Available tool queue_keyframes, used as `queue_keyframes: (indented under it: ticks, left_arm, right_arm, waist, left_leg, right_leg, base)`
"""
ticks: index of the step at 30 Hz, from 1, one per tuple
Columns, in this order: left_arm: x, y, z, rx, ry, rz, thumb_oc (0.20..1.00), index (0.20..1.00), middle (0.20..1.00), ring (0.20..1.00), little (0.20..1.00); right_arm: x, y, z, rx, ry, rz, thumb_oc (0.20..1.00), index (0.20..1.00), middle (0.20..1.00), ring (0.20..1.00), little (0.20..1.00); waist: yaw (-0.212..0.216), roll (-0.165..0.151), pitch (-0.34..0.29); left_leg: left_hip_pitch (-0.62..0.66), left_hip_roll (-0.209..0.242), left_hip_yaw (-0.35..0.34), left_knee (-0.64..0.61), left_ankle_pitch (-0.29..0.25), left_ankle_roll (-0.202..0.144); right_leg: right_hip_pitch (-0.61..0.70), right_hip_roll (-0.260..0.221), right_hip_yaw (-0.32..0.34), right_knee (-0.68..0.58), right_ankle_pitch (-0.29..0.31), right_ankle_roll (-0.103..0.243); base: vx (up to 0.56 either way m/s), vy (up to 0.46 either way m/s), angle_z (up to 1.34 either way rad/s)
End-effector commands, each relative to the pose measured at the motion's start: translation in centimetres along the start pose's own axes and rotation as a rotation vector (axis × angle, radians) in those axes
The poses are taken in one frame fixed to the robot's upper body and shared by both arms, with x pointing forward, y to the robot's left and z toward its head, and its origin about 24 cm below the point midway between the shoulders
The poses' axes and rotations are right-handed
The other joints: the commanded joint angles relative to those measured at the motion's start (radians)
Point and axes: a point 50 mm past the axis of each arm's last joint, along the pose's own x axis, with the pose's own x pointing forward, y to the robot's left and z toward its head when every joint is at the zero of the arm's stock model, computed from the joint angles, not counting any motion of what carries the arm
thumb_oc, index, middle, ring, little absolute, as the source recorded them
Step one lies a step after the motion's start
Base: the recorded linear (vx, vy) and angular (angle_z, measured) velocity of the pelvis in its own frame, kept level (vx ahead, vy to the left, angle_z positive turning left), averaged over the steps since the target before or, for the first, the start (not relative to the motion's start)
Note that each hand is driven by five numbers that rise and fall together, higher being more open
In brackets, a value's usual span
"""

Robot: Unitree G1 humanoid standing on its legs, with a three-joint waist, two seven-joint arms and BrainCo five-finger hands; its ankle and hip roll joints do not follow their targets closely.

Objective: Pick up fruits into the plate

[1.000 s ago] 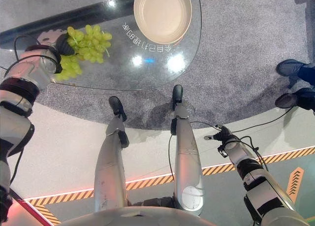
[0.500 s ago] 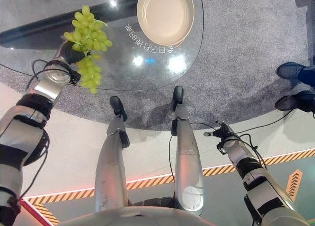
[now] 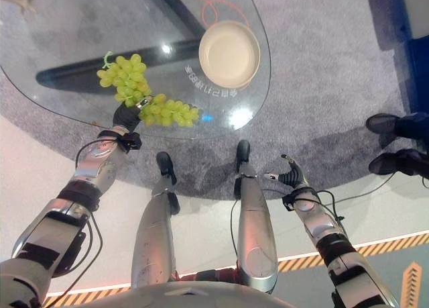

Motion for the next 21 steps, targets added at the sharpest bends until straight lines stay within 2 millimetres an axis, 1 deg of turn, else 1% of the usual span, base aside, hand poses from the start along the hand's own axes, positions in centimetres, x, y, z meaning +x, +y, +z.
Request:
queue_keyframes:
  ticks: [1,3,4,5,6,9,10,12,13,15,16,17,20,21]
  left_arm:
    - [0.2,-0.7,3.3,0.001,-0.211,-0.056,0.200,0.200,0.200,0.200,0.200]
    - [-0.3,-0.7,3.5,0.028,-0.233,-0.063,0.200,0.200,0.200,0.200,0.200]
    - [-0.9,-0.6,3.4,0.050,-0.241,-0.066,0.200,0.200,0.200,0.200,0.200]
    - [-1.6,-0.3,3.3,0.072,-0.250,-0.068,0.200,0.200,0.200,0.200,0.200]
    - [-1.7,-0.3,3.3,0.079,-0.252,-0.069,0.200,0.200,0.200,0.200,0.200]
    - [-3.3,-0.4,2.4,0.148,-0.256,-0.073,0.200,0.200,0.200,0.200,0.200]
    - [-3.3,-0.4,2.4,0.148,-0.256,-0.073,0.200,0.200,0.200,0.200,0.200]
    - [-4.4,-0.4,1.9,0.195,-0.249,-0.081,0.200,0.200,0.200,0.200,0.200]
    - [-4.4,-0.4,1.9,0.196,-0.246,-0.081,0.200,0.200,0.200,0.200,0.200]
    - [-4.9,-0.6,1.8,0.218,-0.249,-0.084,0.200,0.200,0.200,0.200,0.200]
    - [-5.3,-0.8,1.8,0.248,-0.254,-0.087,0.200,0.200,0.200,0.200,0.200]
    - [-5.4,-0.9,1.8,0.256,-0.255,-0.089,0.200,0.200,0.200,0.200,0.200]
    - [-5.8,-1.1,2.1,0.326,-0.265,-0.099,0.200,0.200,0.200,0.200,0.200]
    - [-5.8,-1.1,2.1,0.327,-0.265,-0.100,0.200,0.200,0.200,0.200,0.200]
  right_arm:
    - [-0.8,-1.2,0.9,0.118,-0.106,-0.006,1.000,1.000,1.000,1.000,1.000]
    - [-0.9,-1.6,1.7,0.150,-0.157,0.002,1.000,1.000,1.000,1.000,1.000]
    - [-1.0,-1.9,2.3,0.159,-0.187,0.008,1.000,1.000,1.000,1.000,1.000]
    - [-1.2,-2.3,3.1,0.155,-0.232,0.026,1.000,1.000,1.000,1.000,1.000]
    - [-1.2,-2.3,3.1,0.154,-0.235,0.028,1.000,1.000,1.000,1.000,1.000]
    - [-1.6,-2.4,4.8,0.131,-0.322,0.095,1.000,1.000,1.000,1.000,1.000]
    - [-1.6,-2.4,4.8,0.131,-0.322,0.095,1.000,1.000,1.000,1.000,1.000]
    - [-1.9,-2.7,6.5,0.089,-0.400,0.149,1.000,1.000,1.000,1.000,1.000]
    - [-1.9,-2.7,6.6,0.088,-0.400,0.152,1.000,1.000,1.000,1.000,1.000]
    - [-2.0,-3.1,7.5,0.059,-0.433,0.167,1.000,1.000,1.000,1.000,1.000]
    - [-2.1,-3.4,9.0,0.009,-0.483,0.201,1.000,1.000,1.000,1.000,1.000]
    - [-2.1,-3.4,9.2,0.005,-0.487,0.204,1.000,1.000,1.000,1.000,1.000]
    - [-1.9,-3.7,11.4,-0.052,-0.529,0.242,1.000,1.000,1.000,1.000,1.000]
    - [-1.9,-3.7,11.5,-0.051,-0.529,0.244,1.000,1.000,1.000,1.000,1.000]
  waist:
    - [0.001,0.021,0.005]
    - [0.005,0.026,0.005]
    - [0.008,0.032,0.005]
    - [0.011,0.038,-0.018]
    - [0.011,0.039,-0.022]
    - [0.021,0.050,-0.097]
    - [0.021,0.050,-0.097]
    - [0.035,0.052,-0.163]
    - [0.036,0.052,-0.166]
    - [0.045,0.053,-0.195]
    - [0.059,0.054,-0.231]
    - [0.061,0.054,-0.235]
    - [0.082,0.054,-0.285]
    - [0.082,0.053,-0.286]
  left_leg:
    - [0.042,-0.122,0.068,0.043,-0.146,0.059]
    - [0.097,-0.120,0.070,0.022,-0.144,0.057]
    - [0.153,-0.116,0.072,0.000,-0.142,0.054]
    - [0.204,-0.112,0.072,-0.026,-0.139,0.050]
    - [0.205,-0.112,0.072,-0.031,-0.134,0.050]
    - [0.299,-0.104,0.072,-0.081,-0.131,0.041]
    - [0.299,-0.104,0.072,-0.081,-0.131,0.041]
    - [0.360,-0.091,0.075,-0.120,-0.120,0.035]
    - [0.366,-0.090,0.076,-0.123,-0.119,0.034]
    - [0.391,-0.084,0.077,-0.138,-0.113,0.029]
    - [0.426,-0.075,0.080,-0.157,-0.109,0.024]
    - [0.431,-0.075,0.080,-0.160,-0.108,0.023]
    - [0.469,-0.067,0.075,-0.175,-0.110,0.021]
    - [0.472,-0.067,0.075,-0.176,-0.110,0.021]
  right_leg:
    - [0.074,0.079,-0.013,-0.011,-0.068,-0.004]
    - [0.128,0.071,-0.014,-0.028,-0.068,0.001]
    - [0.183,0.063,-0.018,-0.046,-0.068,0.006]
    - [0.240,0.057,-0.025,-0.076,-0.066,0.009]
    - [0.242,0.057,-0.025,-0.082,-0.061,0.008]
    - [0.347,0.042,-0.047,-0.139,-0.061,0.013]
    - [0.347,0.042,-0.047,-0.139,-0.061,0.013]
    - [0.417,0.033,-0.065,-0.180,-0.050,0.018]
    - [0.423,0.032,-0.066,-0.183,-0.049,0.019]
    - [0.453,0.029,-0.075,-0.202,-0.043,0.022]
    - [0.496,0.023,-0.090,-0.228,-0.036,0.024]
    - [0.502,0.022,-0.092,-0.231,-0.035,0.024]
    - [0.547,0.016,-0.109,-0.249,-0.036,0.025]
    - [0.550,0.016,-0.109,-0.250,-0.036,0.025]
  base:
    - [0.02,0.034,0.01]
    - [0.02,0.047,0.00]
    - [0.08,0.086,0.02]
    - [0.09,0.066,-0.01]
    - [0.09,0.050,-0.03]
    - [0.12,0.030,-0.05]
    - [0.16,0.014,-0.03]
    - [0.16,-0.007,-0.01]
    - [0.11,-0.012,0.01]
    - [0.11,-0.013,0.01]
    - [0.13,-0.022,0.02]
    - [0.13,-0.027,0.05]
    - [0.09,-0.024,-0.03]
    - [0.08,-0.022,-0.05]
